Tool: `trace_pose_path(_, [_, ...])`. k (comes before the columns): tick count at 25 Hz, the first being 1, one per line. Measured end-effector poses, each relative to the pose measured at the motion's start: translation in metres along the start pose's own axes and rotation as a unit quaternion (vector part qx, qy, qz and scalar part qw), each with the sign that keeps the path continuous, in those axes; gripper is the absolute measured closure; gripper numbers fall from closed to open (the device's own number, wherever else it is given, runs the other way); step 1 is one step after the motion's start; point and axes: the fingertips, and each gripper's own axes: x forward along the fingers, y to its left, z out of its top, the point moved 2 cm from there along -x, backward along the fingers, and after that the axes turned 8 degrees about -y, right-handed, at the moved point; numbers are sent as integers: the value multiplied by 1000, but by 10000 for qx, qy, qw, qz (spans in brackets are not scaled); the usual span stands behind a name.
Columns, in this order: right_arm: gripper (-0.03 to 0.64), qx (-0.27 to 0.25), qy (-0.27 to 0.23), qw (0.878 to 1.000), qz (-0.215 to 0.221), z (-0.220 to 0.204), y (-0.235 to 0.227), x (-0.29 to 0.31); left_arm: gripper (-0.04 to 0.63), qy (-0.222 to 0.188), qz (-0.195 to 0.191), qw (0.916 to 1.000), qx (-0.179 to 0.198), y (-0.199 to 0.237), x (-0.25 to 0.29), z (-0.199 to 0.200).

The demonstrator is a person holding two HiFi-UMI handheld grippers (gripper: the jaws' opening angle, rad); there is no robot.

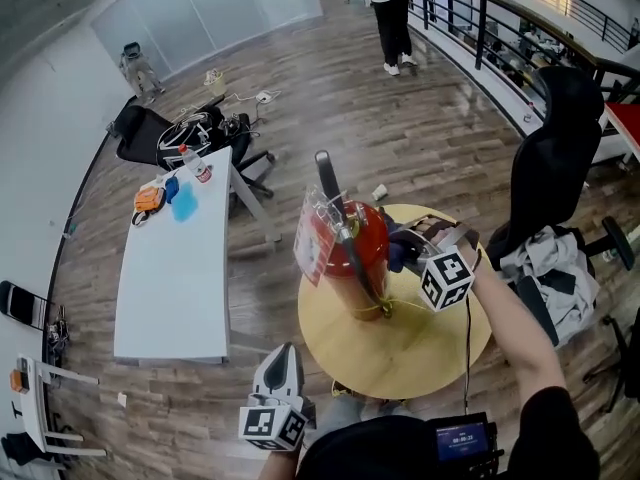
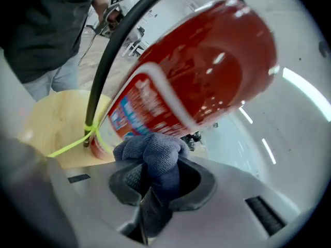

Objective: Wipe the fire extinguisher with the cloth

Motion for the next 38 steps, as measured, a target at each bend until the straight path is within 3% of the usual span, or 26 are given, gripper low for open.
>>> trace_pose_path(5, [523,-1027,-59,9896,-1001,50,-101,-54,572,-320,-229,9992,-31,-12,10,11])
trace_pose_path(8, [523,-1194,-83,9841,-1311,69,-136,-69,572,-453,-292,9985,-54,-16,13,18])
trace_pose_path(11, [523,-1410,66,9813,-1308,70,-143,-63,572,-507,-272,9983,-83,-14,14,21])
trace_pose_path(15, [523,-1277,197,9877,-876,49,-122,-32,572,-460,-130,9988,-125,-2,9,17])
trace_pose_path(20, [523,-737,372,9965,-112,6,-46,28,572,-295,155,9993,-142,15,-1,12])
trace_pose_path(25, [526,610,430,9970,184,-39,30,58,572,23,383,9992,-78,27,-9,2])
trace_pose_path(34, [526,1654,670,9754,1296,-69,173,72,572,355,407,9985,-82,15,-6,-17])
trace_pose_path(36, [526,2045,640,9681,1302,-60,197,70,572,420,360,9984,-82,13,-5,-20])
trace_pose_path(38, [526,2892,641,9503,954,-51,208,69,572,446,305,9985,-83,11,-3,-21])
